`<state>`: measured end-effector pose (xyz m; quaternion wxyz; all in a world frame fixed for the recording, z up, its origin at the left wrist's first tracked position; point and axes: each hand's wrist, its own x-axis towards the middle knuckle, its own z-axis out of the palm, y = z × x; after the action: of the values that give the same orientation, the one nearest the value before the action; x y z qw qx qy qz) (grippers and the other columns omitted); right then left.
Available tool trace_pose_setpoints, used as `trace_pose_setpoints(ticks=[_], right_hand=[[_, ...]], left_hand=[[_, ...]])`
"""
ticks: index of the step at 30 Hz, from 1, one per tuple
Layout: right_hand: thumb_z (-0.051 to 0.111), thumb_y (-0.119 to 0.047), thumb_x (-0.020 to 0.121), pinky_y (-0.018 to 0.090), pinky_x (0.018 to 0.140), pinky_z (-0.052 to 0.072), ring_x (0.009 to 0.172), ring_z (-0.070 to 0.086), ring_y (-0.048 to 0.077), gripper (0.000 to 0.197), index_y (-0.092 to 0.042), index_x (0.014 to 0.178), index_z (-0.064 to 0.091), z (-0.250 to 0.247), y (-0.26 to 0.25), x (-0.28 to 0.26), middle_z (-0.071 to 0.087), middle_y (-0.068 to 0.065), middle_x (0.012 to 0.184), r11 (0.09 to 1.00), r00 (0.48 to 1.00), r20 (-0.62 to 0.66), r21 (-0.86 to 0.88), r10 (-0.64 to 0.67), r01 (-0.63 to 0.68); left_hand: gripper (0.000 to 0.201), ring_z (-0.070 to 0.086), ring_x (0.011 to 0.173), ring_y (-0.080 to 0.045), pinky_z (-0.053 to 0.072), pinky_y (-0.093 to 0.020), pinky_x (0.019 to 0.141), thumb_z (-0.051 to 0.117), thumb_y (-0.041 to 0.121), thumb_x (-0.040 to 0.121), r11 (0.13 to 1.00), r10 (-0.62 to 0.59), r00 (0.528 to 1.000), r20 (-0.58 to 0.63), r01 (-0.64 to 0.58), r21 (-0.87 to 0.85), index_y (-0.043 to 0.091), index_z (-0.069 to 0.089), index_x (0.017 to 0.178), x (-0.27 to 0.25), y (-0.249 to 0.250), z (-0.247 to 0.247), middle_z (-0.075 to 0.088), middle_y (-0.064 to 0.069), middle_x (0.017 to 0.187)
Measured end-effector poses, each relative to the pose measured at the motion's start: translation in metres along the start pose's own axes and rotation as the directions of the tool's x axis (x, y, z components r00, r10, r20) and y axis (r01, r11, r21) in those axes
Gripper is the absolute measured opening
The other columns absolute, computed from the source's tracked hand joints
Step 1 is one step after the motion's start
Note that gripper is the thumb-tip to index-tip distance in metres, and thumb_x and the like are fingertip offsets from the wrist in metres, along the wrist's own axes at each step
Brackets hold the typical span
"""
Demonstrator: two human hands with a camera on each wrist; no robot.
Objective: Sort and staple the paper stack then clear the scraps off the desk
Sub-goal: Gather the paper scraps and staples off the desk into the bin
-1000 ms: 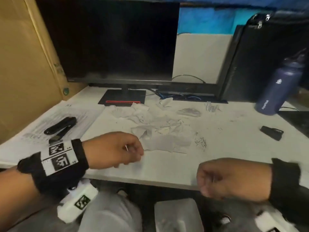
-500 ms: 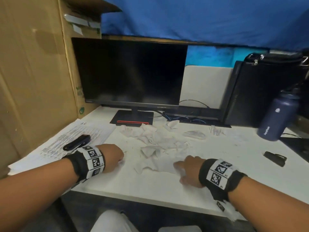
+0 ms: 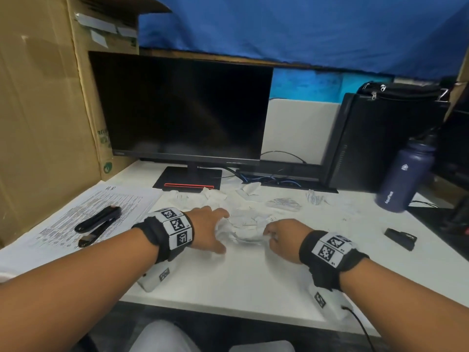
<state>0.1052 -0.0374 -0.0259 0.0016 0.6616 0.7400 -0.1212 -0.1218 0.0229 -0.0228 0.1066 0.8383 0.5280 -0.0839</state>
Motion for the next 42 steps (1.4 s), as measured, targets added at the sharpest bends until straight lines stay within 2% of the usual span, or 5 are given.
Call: trace_pose_setpoints(ticks=[3,16,25,32,42], right_hand=[[0.039,-0.023,0.1,0.029,0.084,0.048,0.096,0.061,0.022,0.026,-0.017,0.106,0.064,-0.016,0.003,0.006,0.066,0.004,0.105,1.0,0.996,-0.084,0.023,0.005,-0.003],[0.054,-0.057,0.091,0.032,0.072,0.04,0.089,0.054,0.025,0.043,-0.016,0.103,0.049,-0.065,0.047,0.031,0.056,0.001,0.092,0.953,0.922,-0.32,0.275,0.218,-0.13],[0.051,0.002,0.082,0.033,0.065,0.047,0.072,0.053,0.026,0.011,-0.003,0.08,0.06,-0.087,0.118,0.056,0.058,0.015,0.075,0.848,0.812,-0.399,0.489,0.427,-0.205],[0.054,-0.017,0.09,0.026,0.058,0.043,0.068,0.056,0.025,0.014,-0.014,0.102,0.06,-0.091,0.165,0.111,0.061,0.009,0.086,0.779,0.796,-0.319,0.561,0.515,-0.279],[0.056,-0.058,0.09,0.033,0.095,0.044,0.116,0.06,0.031,0.061,-0.009,0.126,0.064,-0.054,0.202,0.158,0.064,0.015,0.128,0.808,0.807,-0.053,0.083,0.588,-0.583]], left_hand=[[0.098,0.047,0.129,-0.03,0.045,-0.042,0.1,0.057,0.083,0.07,0.99,-0.067,0.998,0.02,0.064,0.129,0.037,0.026,0.15,0.011,-0.001,0.009,0.04,-0.006,0.145],[0.021,0.059,0.091,-0.018,0.051,-0.032,0.082,0.051,0.045,0.094,0.994,0.075,0.994,-0.073,-0.069,0.08,0.029,0.065,0.096,0.03,-0.018,0.02,0.053,0.004,0.101],[0.017,0.062,0.081,-0.018,0.052,-0.033,0.073,0.056,0.035,0.094,0.905,-0.21,0.9,-0.381,0.032,-0.424,0.022,0.058,0.083,0.044,-0.055,-0.043,0.065,0.0,0.088],[0.024,0.064,0.082,-0.023,0.052,-0.029,0.07,0.046,0.015,0.098,0.895,-0.37,0.891,-0.264,0.264,-0.36,0.031,0.06,0.108,0.1,-0.119,-0.055,0.065,-0.003,0.102],[0.065,0.064,0.091,-0.021,0.051,-0.034,0.083,0.055,0.08,0.076,0.901,-0.433,0.901,0.008,0.433,0.019,0.021,0.066,0.099,0.136,-0.132,-0.024,0.067,-0.001,0.099]])
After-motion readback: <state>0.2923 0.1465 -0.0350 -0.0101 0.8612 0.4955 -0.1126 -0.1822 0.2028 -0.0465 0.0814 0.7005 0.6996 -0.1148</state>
